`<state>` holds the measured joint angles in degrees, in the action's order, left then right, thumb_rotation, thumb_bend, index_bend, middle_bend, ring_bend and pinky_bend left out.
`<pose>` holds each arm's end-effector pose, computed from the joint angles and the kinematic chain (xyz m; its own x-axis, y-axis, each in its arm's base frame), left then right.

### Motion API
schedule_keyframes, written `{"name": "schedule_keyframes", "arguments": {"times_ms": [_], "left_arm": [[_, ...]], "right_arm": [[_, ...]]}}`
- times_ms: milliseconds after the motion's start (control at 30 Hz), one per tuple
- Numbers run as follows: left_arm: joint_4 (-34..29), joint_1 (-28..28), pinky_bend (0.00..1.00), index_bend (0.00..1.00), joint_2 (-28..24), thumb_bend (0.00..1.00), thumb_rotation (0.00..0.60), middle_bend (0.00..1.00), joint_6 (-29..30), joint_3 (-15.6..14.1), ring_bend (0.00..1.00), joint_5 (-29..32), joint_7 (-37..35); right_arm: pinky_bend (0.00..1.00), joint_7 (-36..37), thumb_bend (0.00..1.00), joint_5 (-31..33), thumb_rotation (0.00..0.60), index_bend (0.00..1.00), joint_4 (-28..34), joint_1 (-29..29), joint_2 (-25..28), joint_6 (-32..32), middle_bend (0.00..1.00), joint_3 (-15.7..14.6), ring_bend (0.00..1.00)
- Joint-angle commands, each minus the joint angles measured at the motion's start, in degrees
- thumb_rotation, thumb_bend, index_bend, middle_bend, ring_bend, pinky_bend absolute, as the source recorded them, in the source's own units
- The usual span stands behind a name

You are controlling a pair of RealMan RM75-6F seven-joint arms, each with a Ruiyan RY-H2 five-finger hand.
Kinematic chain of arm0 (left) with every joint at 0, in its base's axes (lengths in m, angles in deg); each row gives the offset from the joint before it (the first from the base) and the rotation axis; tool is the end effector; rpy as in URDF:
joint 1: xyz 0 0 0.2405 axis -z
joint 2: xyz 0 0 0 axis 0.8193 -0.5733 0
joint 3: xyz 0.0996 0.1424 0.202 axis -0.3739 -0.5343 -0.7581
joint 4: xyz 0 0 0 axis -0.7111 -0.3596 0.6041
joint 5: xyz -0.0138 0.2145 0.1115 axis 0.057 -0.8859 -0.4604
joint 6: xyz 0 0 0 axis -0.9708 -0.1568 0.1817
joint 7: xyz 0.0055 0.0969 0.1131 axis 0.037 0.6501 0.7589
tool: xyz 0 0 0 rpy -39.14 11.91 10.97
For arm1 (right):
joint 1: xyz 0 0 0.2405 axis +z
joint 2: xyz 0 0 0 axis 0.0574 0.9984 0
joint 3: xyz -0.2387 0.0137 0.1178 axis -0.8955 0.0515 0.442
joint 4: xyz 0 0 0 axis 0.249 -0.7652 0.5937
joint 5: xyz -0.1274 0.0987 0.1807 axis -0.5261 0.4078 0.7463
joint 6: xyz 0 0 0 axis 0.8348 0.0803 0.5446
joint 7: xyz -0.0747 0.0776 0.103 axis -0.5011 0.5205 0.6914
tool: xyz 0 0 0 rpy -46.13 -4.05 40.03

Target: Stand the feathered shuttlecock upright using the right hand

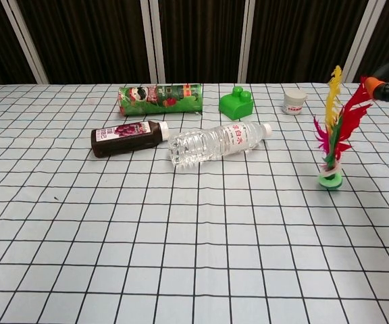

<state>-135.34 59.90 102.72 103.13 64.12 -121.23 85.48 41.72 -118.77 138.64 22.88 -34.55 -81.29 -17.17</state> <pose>-0.3156 0.1569 0.1059 0.3035 0.2025 0.9311 0.9528 -0.0654 -0.2963 -0.1684 -0.2932 0.0169 -0.4100 0.2168 0.8860 -0.8797 0.1624 -0.4469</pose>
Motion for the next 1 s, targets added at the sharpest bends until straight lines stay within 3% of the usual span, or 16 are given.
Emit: {"name": "schedule_keyframes", "arguments": {"times_ms": [33,100,233,300,533,700,800,1000], "left_arm": [[0.05,-0.02,0.0,0.0,0.01,0.0,0.6,0.0,0.06,0.0,0.0,-0.04,-0.03],[0.09,-0.04,0.0,0.0,0.03,0.0,0.6,0.0,0.14,0.01,0.0,-0.08,-0.07],[0.14,-0.05,0.0,0.0,0.04,0.0,0.6,0.0,0.19,0.01,0.0,-0.15,-0.15],[0.17,-0.04,0.0,0.0,0.06,0.0,0.6,0.0,0.18,0.01,0.0,-0.16,-0.18],[0.28,-0.09,0.0,0.0,0.07,0.0,0.6,0.0,0.39,0.01,0.0,-0.33,-0.28],[0.4,-0.1,0.0,0.0,0.07,0.0,0.6,0.0,0.51,0.03,0.0,-0.44,-0.32],[0.59,-0.1,0.0,0.0,0.16,0.0,0.6,0.0,0.62,0.11,0.0,-0.47,-0.23],[1.04,-0.12,0.0,0.0,0.58,0.0,0.6,0.0,1.0,0.41,0.0,-0.46,0.43]], "right_arm": [[0.0,-0.39,0.55,-0.72,0.6,0.57,-0.67,-0.22,-0.21,-0.04,0.24,-0.75,0.0],[0.0,-0.86,0.55,-1.19,0.6,0.48,-0.98,-0.26,-0.17,0.0,0.24,-1.19,0.0],[0.0,-1.84,0.56,-2.88,0.6,0.09,-1.46,-0.45,0.23,-0.39,0.15,-2.1,0.0],[0.0,-2.26,0.56,-3.7,0.6,0.01,-1.5,-0.68,0.55,-0.7,0.09,-2.48,0.0],[0.0,-2.95,0.54,-6.88,0.6,0.0,-0.21,-2.28,3.67,-1.69,0.02,-3.73,0.0],[0.0,-3.82,0.51,-9.9,0.6,0.0,1.44,-4.72,10.93,-1.05,0.01,-6.02,0.0],[0.0,-4.84,0.48,-13.0,0.6,0.0,2.01,-6.86,18.03,0.36,0.01,-9.41,0.0],[0.0,-7.79,0.33,-20.7,0.6,0.0,-0.97,-11.34,30.32,2.36,0.0,-18.81,0.0]]}}
